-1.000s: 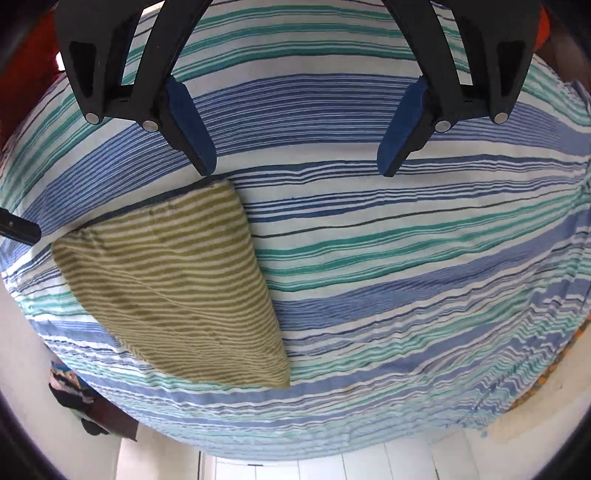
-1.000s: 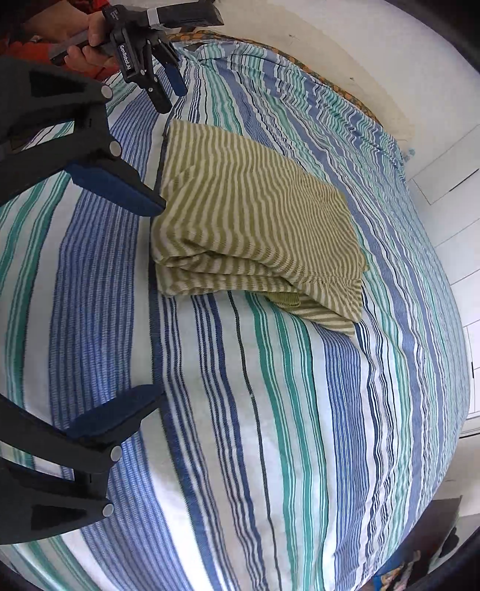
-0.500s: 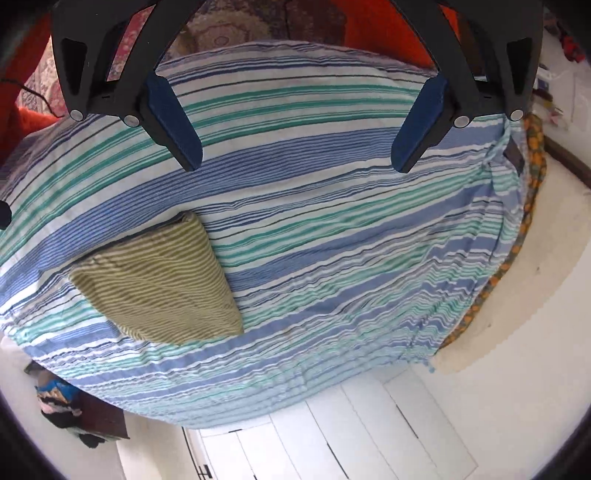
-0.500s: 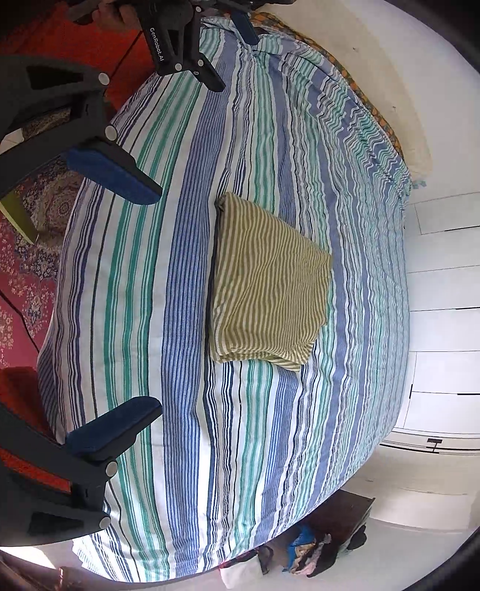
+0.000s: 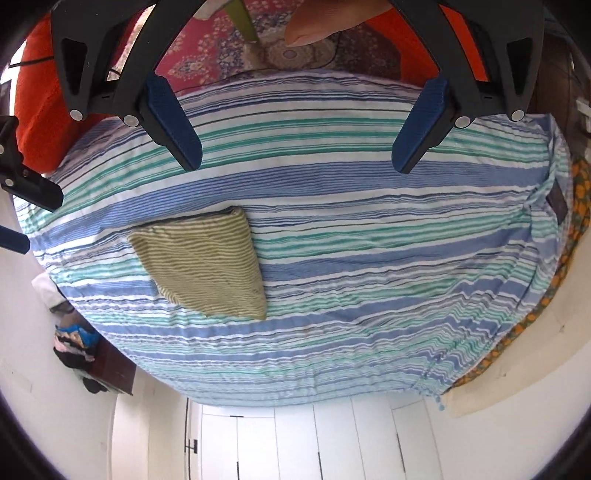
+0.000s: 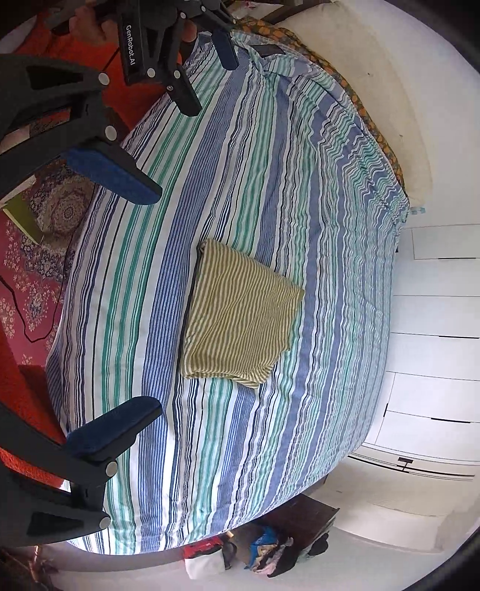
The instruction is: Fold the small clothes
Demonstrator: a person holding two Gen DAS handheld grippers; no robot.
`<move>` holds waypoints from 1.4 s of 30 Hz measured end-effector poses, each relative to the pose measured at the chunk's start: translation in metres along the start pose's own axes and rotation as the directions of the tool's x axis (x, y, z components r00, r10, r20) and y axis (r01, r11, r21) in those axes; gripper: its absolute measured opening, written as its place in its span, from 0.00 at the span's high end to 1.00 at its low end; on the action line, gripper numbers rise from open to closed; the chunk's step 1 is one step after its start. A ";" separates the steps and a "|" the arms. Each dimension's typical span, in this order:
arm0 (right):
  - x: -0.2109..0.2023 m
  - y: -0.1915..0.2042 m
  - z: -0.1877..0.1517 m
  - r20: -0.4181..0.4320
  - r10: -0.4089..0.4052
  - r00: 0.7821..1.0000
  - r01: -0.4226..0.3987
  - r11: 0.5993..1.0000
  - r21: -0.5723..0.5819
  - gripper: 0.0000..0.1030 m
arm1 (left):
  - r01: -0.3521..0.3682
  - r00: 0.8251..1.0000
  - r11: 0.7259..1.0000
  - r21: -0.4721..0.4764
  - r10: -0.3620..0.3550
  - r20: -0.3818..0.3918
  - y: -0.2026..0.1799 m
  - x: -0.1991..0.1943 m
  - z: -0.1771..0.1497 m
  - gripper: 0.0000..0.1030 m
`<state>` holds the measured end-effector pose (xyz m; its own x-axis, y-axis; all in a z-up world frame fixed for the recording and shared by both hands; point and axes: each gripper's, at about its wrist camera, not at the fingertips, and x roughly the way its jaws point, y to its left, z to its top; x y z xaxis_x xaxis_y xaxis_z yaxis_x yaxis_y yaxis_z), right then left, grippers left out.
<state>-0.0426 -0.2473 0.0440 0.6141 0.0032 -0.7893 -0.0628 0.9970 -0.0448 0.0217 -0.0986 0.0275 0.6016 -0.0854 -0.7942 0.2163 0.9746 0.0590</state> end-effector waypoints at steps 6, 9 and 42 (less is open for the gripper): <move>-0.001 0.000 0.004 -0.017 -0.011 1.000 0.011 1.000 -0.002 0.01 | -0.028 0.999 1.000 0.013 0.028 -0.030 -0.003 -0.001 0.004 0.01; 0.002 -0.002 0.003 -0.039 -0.020 0.999 0.020 1.000 0.001 0.01 | -0.035 0.998 0.999 0.010 0.036 -0.054 -0.003 0.001 0.005 0.01; -0.001 -0.004 0.003 -0.172 -0.009 0.985 0.009 1.000 -0.004 0.01 | 0.028 0.988 0.998 0.052 -0.020 -0.156 -0.012 0.002 0.010 0.01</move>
<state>-0.0405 -0.2509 0.0465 0.4700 -0.0196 -0.8824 -0.0603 0.9967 -0.0542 0.0280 -0.1122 0.0316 0.4702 -0.0714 -0.8796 0.2725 0.9598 0.0678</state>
